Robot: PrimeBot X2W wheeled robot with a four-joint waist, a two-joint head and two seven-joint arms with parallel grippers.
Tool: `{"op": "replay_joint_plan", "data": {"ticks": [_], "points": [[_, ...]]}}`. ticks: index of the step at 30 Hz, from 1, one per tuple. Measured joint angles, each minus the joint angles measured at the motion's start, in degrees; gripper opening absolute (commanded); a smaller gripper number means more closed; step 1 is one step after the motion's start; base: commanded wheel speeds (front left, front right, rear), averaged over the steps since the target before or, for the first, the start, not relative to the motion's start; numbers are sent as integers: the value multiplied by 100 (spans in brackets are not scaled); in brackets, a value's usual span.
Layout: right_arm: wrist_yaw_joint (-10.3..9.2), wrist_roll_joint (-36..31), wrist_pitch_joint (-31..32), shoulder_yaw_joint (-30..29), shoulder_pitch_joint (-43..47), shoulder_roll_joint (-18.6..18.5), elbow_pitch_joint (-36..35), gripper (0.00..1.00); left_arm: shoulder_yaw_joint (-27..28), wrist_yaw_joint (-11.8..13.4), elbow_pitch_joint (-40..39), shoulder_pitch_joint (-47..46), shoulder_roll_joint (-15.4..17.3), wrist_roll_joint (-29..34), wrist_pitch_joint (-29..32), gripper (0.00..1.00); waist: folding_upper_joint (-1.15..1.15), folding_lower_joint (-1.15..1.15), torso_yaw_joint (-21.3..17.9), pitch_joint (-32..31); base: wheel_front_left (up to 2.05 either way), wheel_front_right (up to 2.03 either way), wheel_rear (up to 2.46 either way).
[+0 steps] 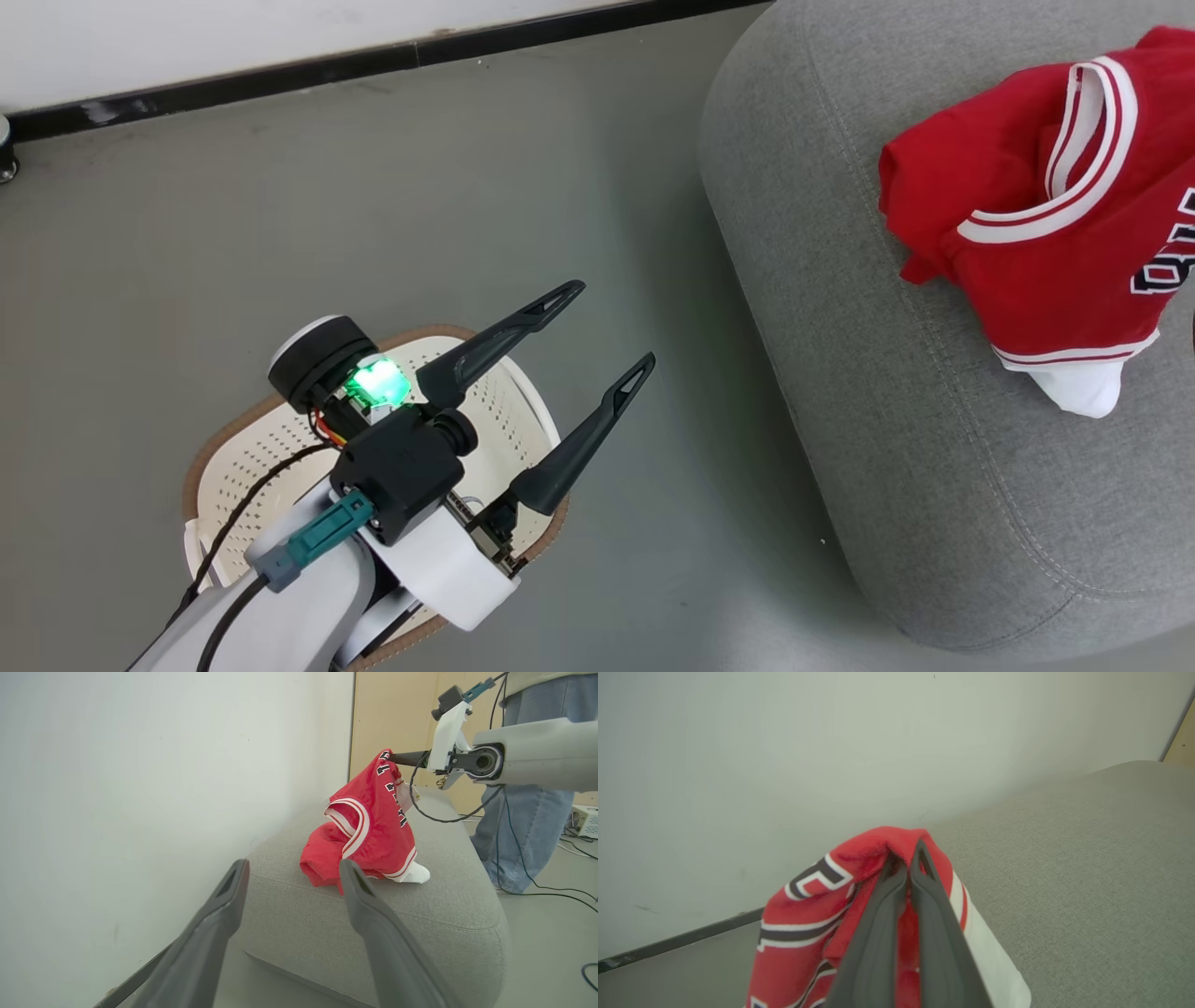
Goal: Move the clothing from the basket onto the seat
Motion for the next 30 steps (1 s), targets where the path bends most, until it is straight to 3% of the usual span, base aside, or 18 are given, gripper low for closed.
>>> {"op": "replay_joint_plan", "data": {"ticks": [23, 26, 30], "points": [[0, 169, -49, 597, 222, 167, 590, 0, -97, -24, 332, -174, -44, 13, -67, 100, 0, 0, -63, 128, 0, 0, 0], [0, 169, -59, 634, 287, 167, 590, 25, -99, -24, 388, -174, -52, 5, -79, 100, 0, 0, -85, 96, 0, 0, 0], [0, 248, -130, 713, 432, 172, 566, 49, -99, -24, 479, -171, -67, 3, -121, 100, 0, 0, -124, 27, 0, 0, 0]]}}
